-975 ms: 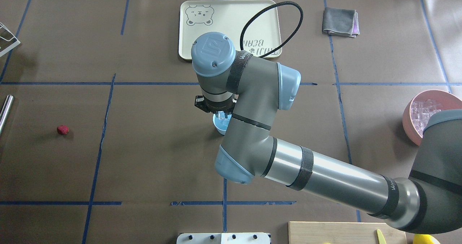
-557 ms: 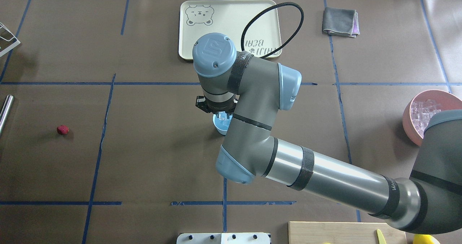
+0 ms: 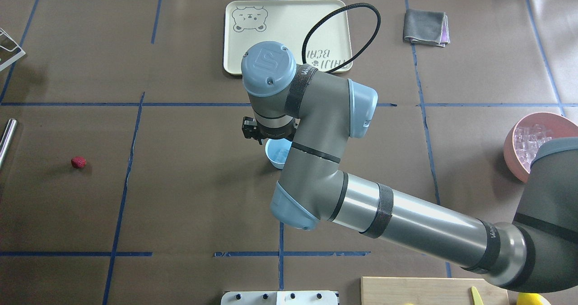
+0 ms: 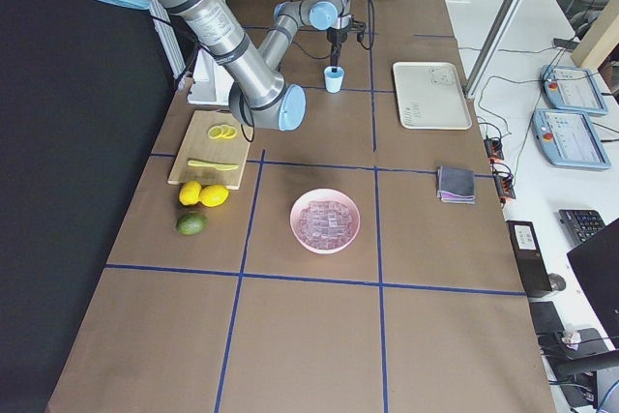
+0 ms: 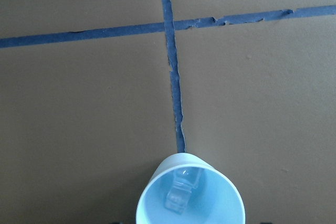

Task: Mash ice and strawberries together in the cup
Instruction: 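Lower the right gripper into the cup and release the ice cube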

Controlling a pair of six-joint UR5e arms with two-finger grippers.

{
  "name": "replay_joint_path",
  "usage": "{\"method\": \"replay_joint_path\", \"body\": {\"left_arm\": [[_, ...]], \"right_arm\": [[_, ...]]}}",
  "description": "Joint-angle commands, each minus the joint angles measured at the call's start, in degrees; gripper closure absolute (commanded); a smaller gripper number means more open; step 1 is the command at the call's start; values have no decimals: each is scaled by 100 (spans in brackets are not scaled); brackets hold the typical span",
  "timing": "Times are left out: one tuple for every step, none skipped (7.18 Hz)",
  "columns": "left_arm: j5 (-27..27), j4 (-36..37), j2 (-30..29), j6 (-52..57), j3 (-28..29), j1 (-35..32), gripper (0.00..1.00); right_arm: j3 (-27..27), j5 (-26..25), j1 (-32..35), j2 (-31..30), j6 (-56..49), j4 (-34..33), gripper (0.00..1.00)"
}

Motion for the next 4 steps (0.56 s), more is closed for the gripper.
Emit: {"method": "replay_joint_path", "body": {"left_arm": [[2, 0, 0, -59, -38, 0, 0], [2, 0, 0, -59, -38, 0, 0], [2, 0, 0, -59, -47, 0, 0], [2, 0, 0, -59, -47, 0, 0]], "right_arm": [[11, 0, 0, 5, 0, -3, 1], [20, 0, 0, 14, 9, -3, 1], [98, 8, 26, 14, 0, -12, 1], [412, 0, 183, -64, 0, -212, 1]]}}
